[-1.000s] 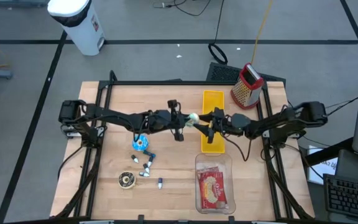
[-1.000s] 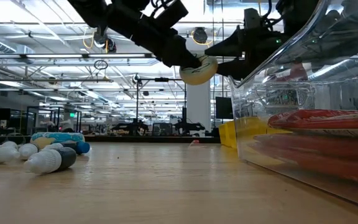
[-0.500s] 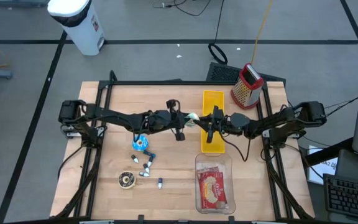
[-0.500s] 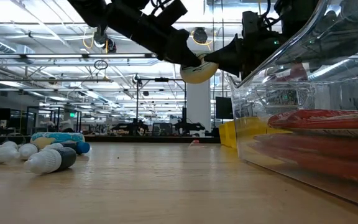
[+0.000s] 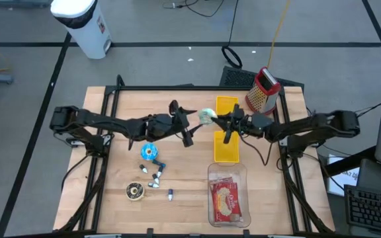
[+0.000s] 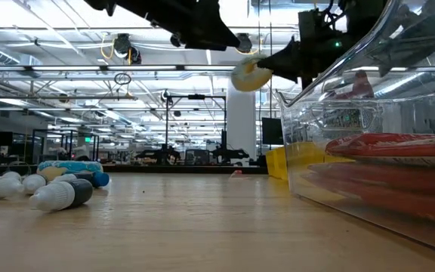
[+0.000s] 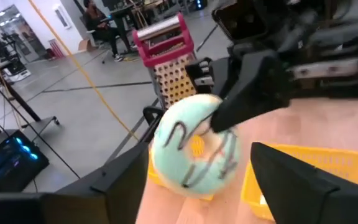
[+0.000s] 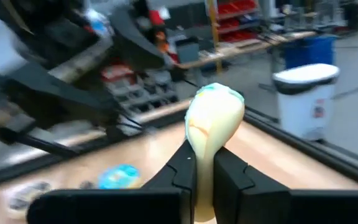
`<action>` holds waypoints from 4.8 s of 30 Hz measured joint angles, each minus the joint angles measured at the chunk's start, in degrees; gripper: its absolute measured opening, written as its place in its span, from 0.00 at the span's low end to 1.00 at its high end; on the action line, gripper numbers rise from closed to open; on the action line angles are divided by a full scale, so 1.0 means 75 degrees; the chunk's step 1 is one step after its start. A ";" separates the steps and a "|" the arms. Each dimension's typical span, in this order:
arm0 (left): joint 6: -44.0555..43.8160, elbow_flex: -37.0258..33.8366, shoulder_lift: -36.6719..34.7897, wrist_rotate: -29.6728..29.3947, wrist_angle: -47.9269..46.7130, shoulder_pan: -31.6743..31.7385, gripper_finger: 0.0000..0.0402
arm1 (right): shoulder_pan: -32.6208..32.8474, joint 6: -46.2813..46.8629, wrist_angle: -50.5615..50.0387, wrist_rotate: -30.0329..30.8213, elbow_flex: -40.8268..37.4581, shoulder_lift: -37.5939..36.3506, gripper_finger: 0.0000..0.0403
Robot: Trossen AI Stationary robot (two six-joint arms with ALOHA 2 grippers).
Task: Pick & Place Food Item
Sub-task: Put the light blue donut into the top yellow bin
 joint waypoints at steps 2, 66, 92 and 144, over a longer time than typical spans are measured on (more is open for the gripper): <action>-0.0024 0.0000 -0.0016 0.0004 -0.0111 0.0002 0.75 | -0.0284 -0.0214 -0.0636 0.0044 0.0000 -0.0395 0.04; -0.1163 -0.0006 0.0177 0.0094 -0.0921 0.0268 0.81 | -0.3766 -0.0847 -0.2178 -0.2532 -0.1306 -0.0722 0.04; -0.1131 -0.0006 0.0177 0.0091 -0.0921 0.0269 0.81 | -0.3215 -0.0952 -0.1707 -0.1939 -0.1294 0.0450 0.04; -0.1160 -0.0009 0.0177 0.0091 -0.0927 0.0269 0.81 | -0.2147 -0.5008 -0.0298 0.2223 -0.1294 0.0528 0.46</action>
